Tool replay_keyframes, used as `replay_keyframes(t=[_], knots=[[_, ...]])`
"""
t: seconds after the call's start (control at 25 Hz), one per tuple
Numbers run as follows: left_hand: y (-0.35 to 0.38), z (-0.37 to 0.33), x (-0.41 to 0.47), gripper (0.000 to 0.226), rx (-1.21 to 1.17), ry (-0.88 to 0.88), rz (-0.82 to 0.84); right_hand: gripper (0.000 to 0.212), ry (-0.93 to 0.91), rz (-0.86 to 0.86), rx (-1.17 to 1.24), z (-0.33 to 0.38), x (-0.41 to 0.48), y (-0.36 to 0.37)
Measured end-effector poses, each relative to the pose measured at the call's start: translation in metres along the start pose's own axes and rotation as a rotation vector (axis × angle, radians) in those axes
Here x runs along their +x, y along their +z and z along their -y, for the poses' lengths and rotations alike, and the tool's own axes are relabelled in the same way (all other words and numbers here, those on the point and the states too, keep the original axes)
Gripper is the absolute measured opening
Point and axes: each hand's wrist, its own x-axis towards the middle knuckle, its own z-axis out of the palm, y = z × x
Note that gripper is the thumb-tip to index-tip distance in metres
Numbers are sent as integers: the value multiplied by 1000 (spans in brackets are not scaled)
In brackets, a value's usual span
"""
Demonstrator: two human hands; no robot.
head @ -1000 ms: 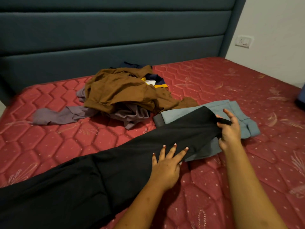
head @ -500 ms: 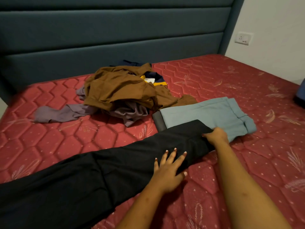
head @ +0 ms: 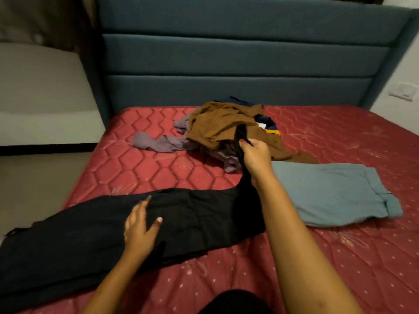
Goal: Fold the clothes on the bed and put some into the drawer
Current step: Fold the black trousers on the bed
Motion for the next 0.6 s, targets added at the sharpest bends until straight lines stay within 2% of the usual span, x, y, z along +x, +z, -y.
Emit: replay_keyframes(t=[0.08,0.2,0.44,0.6], knots=[[-55,41,-1,74,-12,-147,-134,26,-76,141,-33,21,-29,68],[-120,90,-6,58,-16,-326,-238,26,-112,329,-97,37,-82,165],[-181,159,-29,62,-90,-470,-242,38,-138,674,-326,33,-198,312],[-193,187,-33,45,-251,-534,-140,37,-174,825,-573,6,-252,365]])
